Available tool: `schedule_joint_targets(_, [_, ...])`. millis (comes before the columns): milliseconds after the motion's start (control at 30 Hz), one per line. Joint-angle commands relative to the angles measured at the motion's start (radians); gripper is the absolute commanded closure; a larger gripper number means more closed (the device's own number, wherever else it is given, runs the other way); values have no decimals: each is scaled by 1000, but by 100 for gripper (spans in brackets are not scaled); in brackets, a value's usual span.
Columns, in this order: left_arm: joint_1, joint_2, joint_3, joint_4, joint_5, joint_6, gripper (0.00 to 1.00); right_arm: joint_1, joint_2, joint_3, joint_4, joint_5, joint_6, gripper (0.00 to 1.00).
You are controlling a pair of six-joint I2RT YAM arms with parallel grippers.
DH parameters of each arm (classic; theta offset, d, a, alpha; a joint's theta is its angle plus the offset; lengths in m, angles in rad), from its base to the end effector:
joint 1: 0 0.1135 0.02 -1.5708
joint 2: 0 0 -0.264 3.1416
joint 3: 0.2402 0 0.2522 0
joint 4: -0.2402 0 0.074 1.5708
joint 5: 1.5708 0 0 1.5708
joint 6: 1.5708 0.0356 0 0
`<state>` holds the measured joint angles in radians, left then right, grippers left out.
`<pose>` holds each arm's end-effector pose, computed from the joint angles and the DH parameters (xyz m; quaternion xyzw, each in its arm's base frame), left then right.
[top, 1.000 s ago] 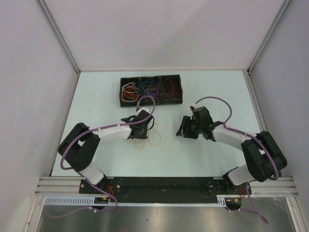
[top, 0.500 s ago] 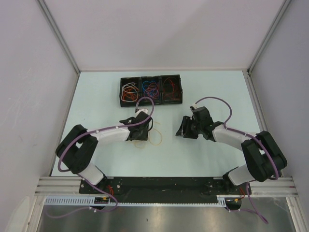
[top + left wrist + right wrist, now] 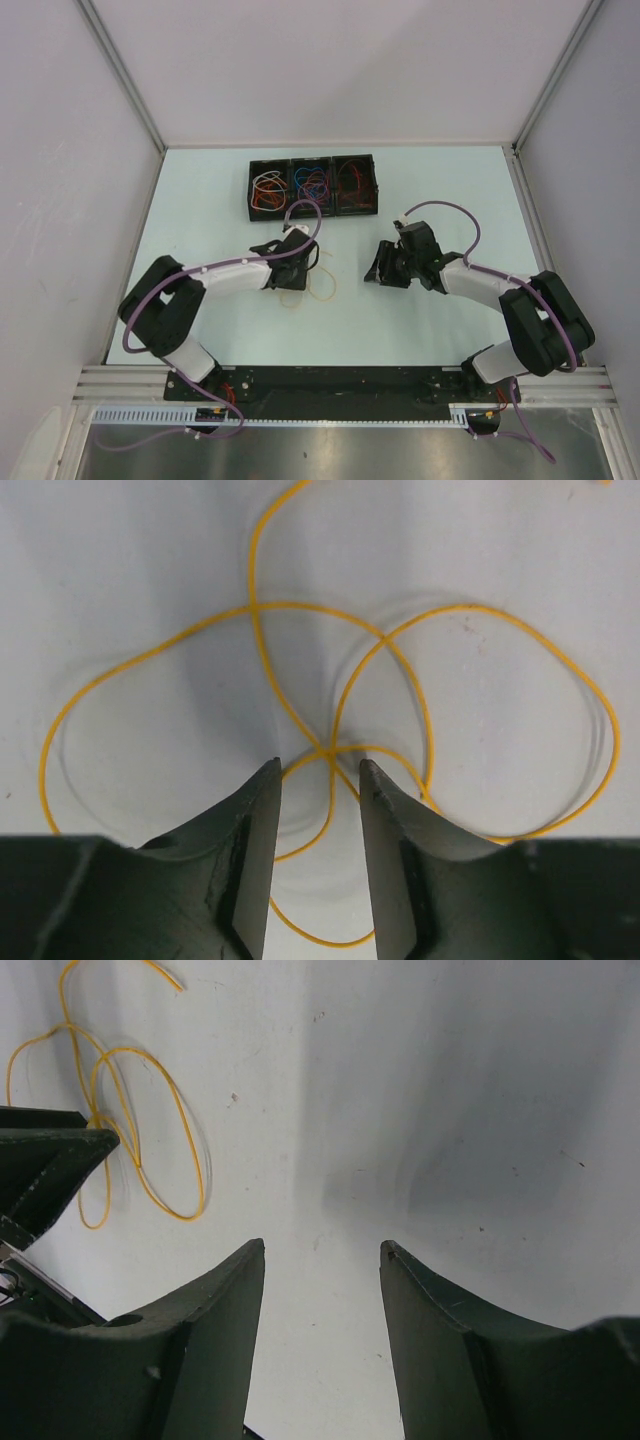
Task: Untangle the cables
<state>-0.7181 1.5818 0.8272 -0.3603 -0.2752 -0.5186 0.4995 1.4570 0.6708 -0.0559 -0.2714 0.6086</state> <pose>0.2248 -0.1836 0.1562 0.0653 0.9632 -0.0209 0.2599 0.2392 0.1414 0.1640 0.0023 0.9270 0.2933 0.2337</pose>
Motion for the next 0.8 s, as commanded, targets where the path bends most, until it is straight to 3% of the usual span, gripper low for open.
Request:
schedule_joint_targets(0, [-7,67,32,-6,2,6,64,-6,0,-2,30,-6,-9,46])
schedule_joint_targets(167, [-6,66,7,-11,11,-14,100,-4,0,0,31,-8,-10,46])
schedule_joint_targets(433, [-6,-17,-2,-9,62,6,100,-6,3,-2,33,-9,-12,46])
schedule_joint_targets(767, [-1,-229,194,-199,105,32,100,-6,-6,-11,45,-11,-12,46])
